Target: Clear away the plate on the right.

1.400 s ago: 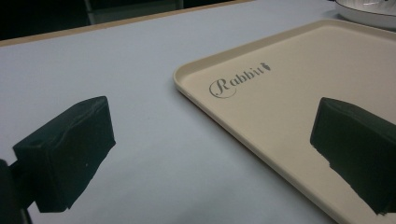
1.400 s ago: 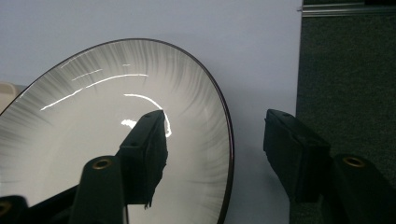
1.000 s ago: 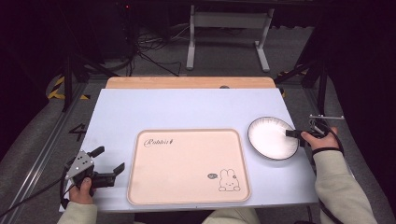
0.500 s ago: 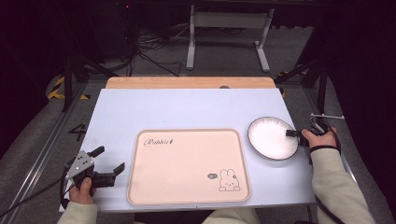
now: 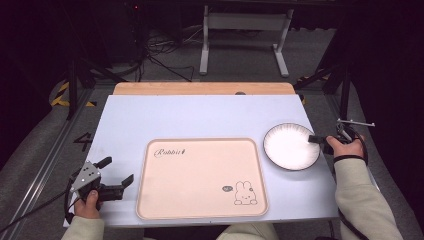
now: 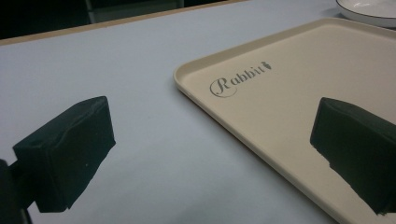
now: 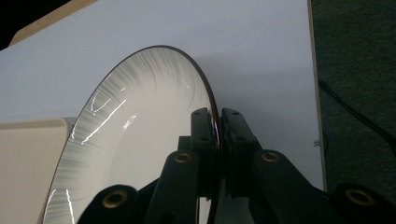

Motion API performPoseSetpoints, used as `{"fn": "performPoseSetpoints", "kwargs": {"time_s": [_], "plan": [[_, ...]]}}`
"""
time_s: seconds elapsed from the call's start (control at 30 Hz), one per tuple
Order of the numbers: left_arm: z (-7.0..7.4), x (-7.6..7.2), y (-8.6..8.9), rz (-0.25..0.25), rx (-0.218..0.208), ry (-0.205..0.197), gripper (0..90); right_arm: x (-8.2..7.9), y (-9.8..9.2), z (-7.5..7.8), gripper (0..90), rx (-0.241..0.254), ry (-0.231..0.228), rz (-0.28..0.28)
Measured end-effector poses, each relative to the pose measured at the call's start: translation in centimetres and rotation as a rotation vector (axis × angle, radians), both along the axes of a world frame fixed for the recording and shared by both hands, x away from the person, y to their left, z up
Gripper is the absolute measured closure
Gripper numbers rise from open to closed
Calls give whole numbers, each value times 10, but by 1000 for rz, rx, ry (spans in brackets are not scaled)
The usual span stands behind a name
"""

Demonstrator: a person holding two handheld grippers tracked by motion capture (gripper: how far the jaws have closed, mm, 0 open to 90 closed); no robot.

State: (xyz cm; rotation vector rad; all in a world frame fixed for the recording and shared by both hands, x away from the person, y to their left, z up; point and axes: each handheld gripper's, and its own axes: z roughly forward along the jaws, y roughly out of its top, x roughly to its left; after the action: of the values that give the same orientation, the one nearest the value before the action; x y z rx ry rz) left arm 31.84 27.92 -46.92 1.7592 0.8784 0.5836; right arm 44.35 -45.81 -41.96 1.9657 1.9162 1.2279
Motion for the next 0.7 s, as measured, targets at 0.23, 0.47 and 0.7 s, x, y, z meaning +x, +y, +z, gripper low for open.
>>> {"fn": "performPoseSetpoints", "kwargs": {"time_s": [0.23,0.47,0.7], "plan": [[0,0,0,0,-1,0,3,-1,4,7,843,11,-17,-10],[0,0,0,1,-1,-1,3,-2,9,16,835,8,-46,0],[0,0,0,0,-3,-1,3,-4,13,26,831,1,-75,5]]}}
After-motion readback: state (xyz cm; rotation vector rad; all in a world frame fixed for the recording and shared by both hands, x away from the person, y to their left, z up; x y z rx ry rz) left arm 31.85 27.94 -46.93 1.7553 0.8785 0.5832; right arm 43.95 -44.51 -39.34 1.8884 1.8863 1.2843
